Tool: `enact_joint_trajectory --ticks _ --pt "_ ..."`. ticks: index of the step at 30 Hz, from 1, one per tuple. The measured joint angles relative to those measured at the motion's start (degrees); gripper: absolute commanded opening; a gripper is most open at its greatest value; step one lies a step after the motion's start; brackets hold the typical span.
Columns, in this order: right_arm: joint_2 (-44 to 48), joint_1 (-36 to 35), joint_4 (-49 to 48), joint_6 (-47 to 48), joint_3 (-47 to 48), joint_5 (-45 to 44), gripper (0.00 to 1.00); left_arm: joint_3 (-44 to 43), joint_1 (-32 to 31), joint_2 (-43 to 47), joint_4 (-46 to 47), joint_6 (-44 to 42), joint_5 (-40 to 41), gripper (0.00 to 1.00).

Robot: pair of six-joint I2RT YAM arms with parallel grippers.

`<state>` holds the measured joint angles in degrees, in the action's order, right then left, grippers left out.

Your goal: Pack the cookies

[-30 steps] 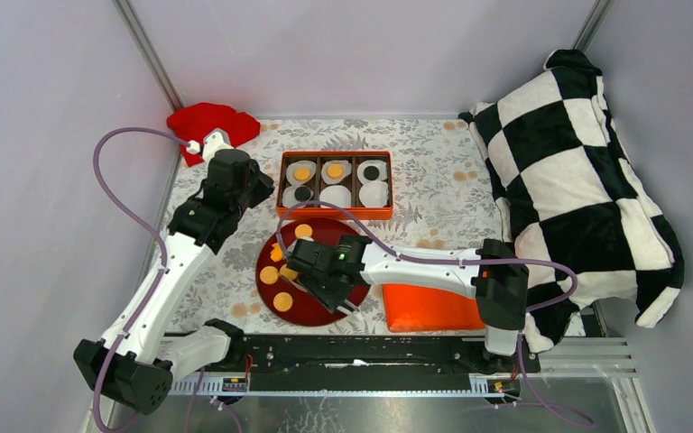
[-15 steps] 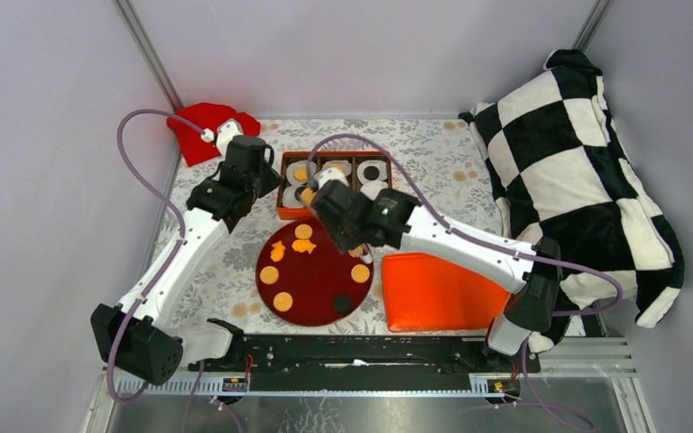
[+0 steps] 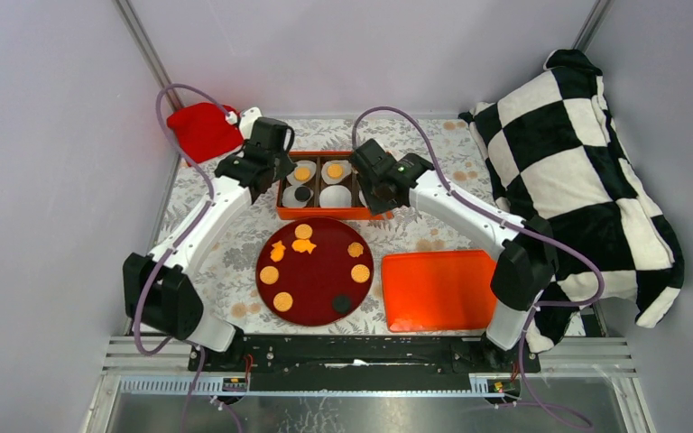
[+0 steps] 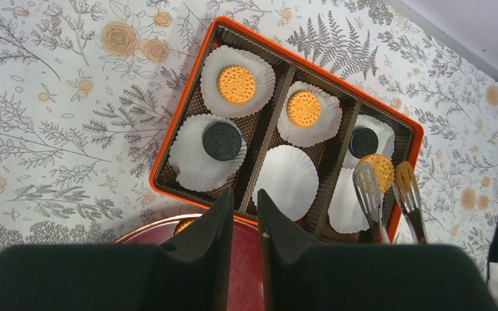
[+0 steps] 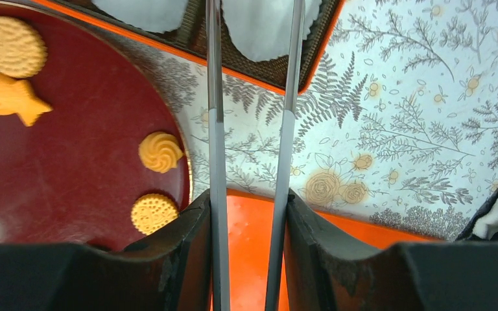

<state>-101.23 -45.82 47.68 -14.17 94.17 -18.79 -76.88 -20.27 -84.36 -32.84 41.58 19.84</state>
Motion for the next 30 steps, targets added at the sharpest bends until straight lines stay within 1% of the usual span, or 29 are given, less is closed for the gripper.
enact_joint_trajectory --ticks 4,9,13,14,15,16,23,24,26,30 --pt "-1.8 2.0 -0.4 0.3 -2.0 1.9 0.12 -2.3 0.4 -3.7 0.5 -0.7 -0.1 0.24" --pt "-2.9 2.1 -0.5 0.4 -5.0 3.8 0.13 -3.3 1.1 -7.1 1.1 -1.1 -0.9 0.23" --pt "-3.1 2.1 -0.7 0.3 -6.6 4.5 0.25 -3.3 1.4 -8.0 1.1 -1.2 -1.5 0.23" --pt "-3.1 2.1 -0.8 0.3 -6.7 4.4 0.34 -3.3 1.5 -8.0 1.1 -1.2 -1.6 0.23" --pt "-3.1 2.1 -0.9 0.3 -6.7 4.4 0.40 -3.3 1.6 -8.0 1.2 -1.2 -1.7 0.23" --pt "-3.1 2.1 -1.0 0.3 -6.7 4.3 0.44 -3.3 1.6 -8.0 1.2 -1.2 -2.0 0.23" --pt "-2.4 2.1 -3.8 0.2 -8.9 3.5 0.46 -3.0 1.6 -6.4 1.2 -1.2 -5.6 0.25" --pt "-1.9 2.1 -4.3 0.2 -9.4 3.4 0.51 -2.8 1.6 -5.5 1.2 -1.2 -6.0 0.26" --pt "-1.3 2.1 -4.7 0.2 -9.6 3.4 0.58 -2.5 1.6 -3.4 1.3 -1.2 -6.3 0.27" --pt "-0.7 2.1 -4.1 0.1 -8.0 2.4 0.57 -3.3 1.6 -0.6 1.7 -2.4 -6.6 0.27"
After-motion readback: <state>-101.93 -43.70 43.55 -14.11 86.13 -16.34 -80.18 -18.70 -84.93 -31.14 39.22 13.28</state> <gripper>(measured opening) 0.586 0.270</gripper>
